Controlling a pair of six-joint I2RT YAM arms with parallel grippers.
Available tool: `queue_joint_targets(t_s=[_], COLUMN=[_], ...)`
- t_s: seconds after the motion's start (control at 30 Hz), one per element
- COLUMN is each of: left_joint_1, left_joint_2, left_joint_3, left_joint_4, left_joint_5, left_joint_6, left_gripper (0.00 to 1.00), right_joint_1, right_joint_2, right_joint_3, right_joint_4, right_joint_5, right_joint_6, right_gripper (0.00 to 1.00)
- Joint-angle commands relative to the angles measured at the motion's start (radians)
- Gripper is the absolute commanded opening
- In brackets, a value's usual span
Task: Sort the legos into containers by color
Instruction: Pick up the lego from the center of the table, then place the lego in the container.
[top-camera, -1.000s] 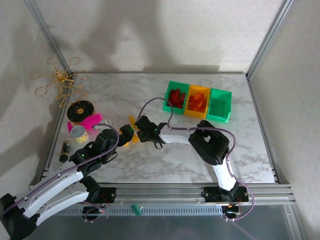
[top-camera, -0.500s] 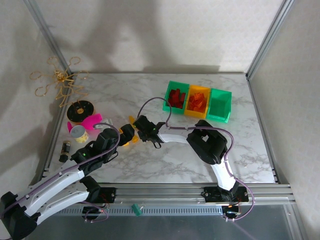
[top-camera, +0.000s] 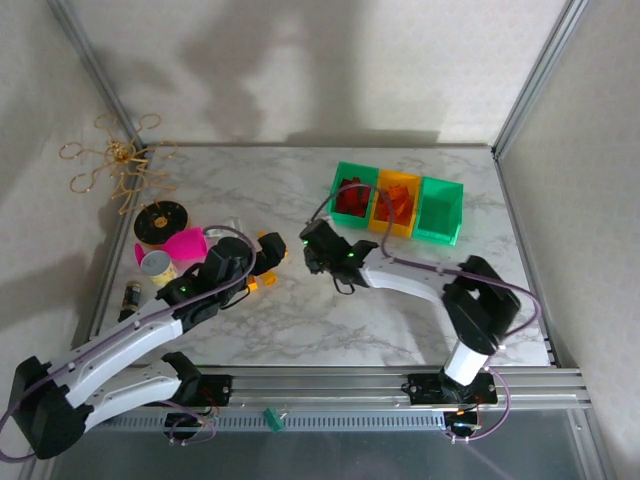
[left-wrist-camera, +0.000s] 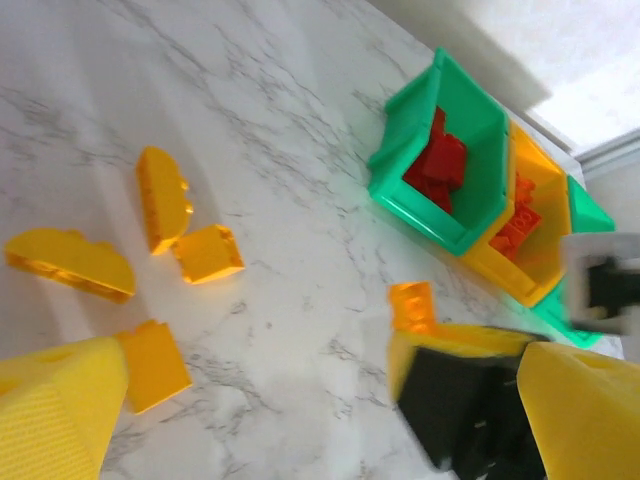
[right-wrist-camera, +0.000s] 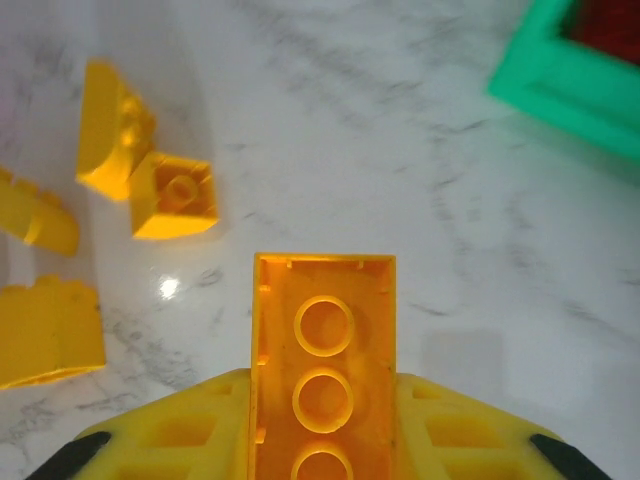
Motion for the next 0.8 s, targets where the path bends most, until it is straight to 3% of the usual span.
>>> queue_joint_targets(t_s=[0.0, 0.2, 0.4, 0.77], left_joint_1=[0.002, -0.011, -0.035, -0.04], left_joint_2=[0.059, 0.174, 0.268, 0.343], left_joint_3=[0.041, 0.106, 0.182, 0.218], left_joint_4=[0.09, 0.184, 0.197, 0.238], left_joint_5=[0.085, 0.177, 0.177, 0.184], left_joint_6=[0.037, 0.071, 0.099, 0.118], left_gripper=[1.0, 1.0, 1.0, 1.0], right_joint_1=[-0.086, -0.3, -0.532, -0.78], right_joint_2=[-0.079, -0.162, -0.154, 0.089], right_joint_3=[-0.054, -0.106, -0.089, 0.114], right_joint_4=[-0.012, -0.006, 0.025, 0.028], right_joint_5=[0.054, 0.105, 0.08, 0.02], right_joint_6=[0.061, 0.043, 0.025, -0.024], right_gripper=[0.28, 0.29, 0.29, 0.29])
